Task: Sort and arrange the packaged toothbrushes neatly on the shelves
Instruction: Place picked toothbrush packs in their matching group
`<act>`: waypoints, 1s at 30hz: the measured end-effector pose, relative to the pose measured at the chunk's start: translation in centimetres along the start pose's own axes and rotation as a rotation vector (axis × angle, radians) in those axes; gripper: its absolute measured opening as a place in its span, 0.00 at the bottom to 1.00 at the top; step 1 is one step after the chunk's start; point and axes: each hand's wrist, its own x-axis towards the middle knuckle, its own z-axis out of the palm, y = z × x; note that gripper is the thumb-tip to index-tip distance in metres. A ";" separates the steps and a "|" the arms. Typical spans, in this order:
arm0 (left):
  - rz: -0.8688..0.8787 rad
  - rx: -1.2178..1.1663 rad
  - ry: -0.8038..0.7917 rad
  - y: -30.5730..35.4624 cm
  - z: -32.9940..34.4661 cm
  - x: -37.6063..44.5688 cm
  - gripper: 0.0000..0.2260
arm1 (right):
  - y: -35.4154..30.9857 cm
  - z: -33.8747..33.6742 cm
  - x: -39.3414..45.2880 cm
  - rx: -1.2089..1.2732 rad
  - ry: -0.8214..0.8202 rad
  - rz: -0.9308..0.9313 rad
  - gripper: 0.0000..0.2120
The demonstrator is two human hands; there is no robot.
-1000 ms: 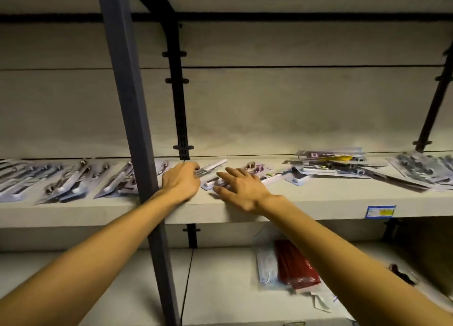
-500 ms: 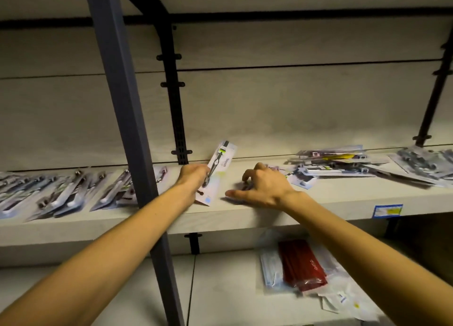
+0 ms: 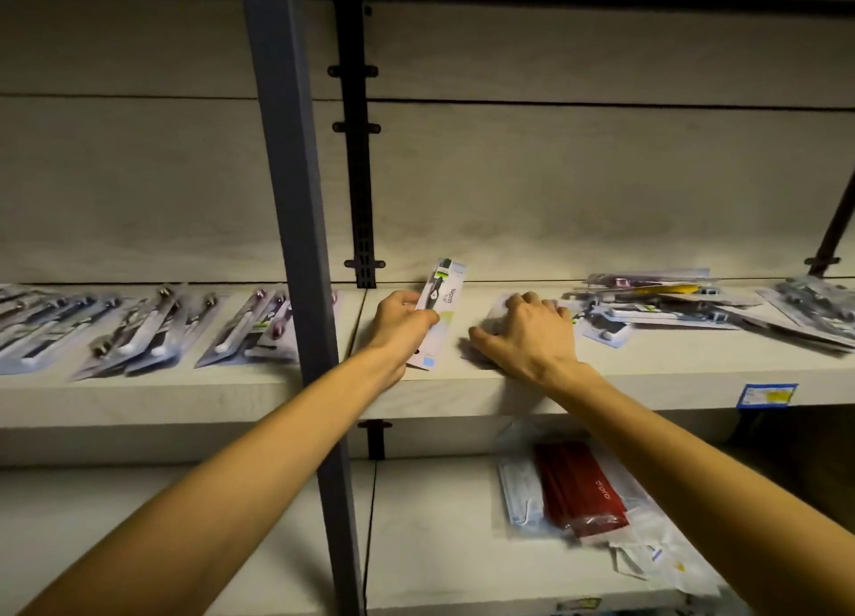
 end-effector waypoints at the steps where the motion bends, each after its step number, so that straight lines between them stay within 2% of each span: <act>1: 0.008 -0.005 0.000 -0.1 0.0 0.1 0.16 | 0.1 0.1 0.0 -0.020 -0.013 0.041 0.34; 3: 0.015 -0.014 -0.009 -0.2 0.0 0.4 0.18 | 0.2 0.4 0.0 0.011 -0.026 0.088 0.32; 9: 0.029 -0.051 -0.018 -0.2 0.1 0.3 0.18 | 0.5 0.2 0.2 0.193 0.007 0.121 0.17; 12: 0.025 -0.073 -0.011 -0.2 0.2 0.5 0.17 | 1.0 0.0 0.1 0.359 0.067 0.135 0.17; 17: 0.129 -0.072 -0.010 0.6 0.5 -0.2 0.16 | 2.5 -0.9 0.1 0.879 0.165 0.088 0.24; 19: 0.191 -0.047 -0.037 1.4 1.8 -0.8 0.16 | 4.2 -1.7 0.3 0.923 0.265 0.036 0.24; 24: 0.279 -0.032 -0.208 4.2 9.6 -2.4 0.19 | 10.6 -3.5 0.3 0.950 0.486 -0.034 0.19; 30: 0.347 0.004 -0.369 6.8 22.7 -3.9 0.26 | 23.7 -7.0 -0.5 0.839 0.560 0.059 0.19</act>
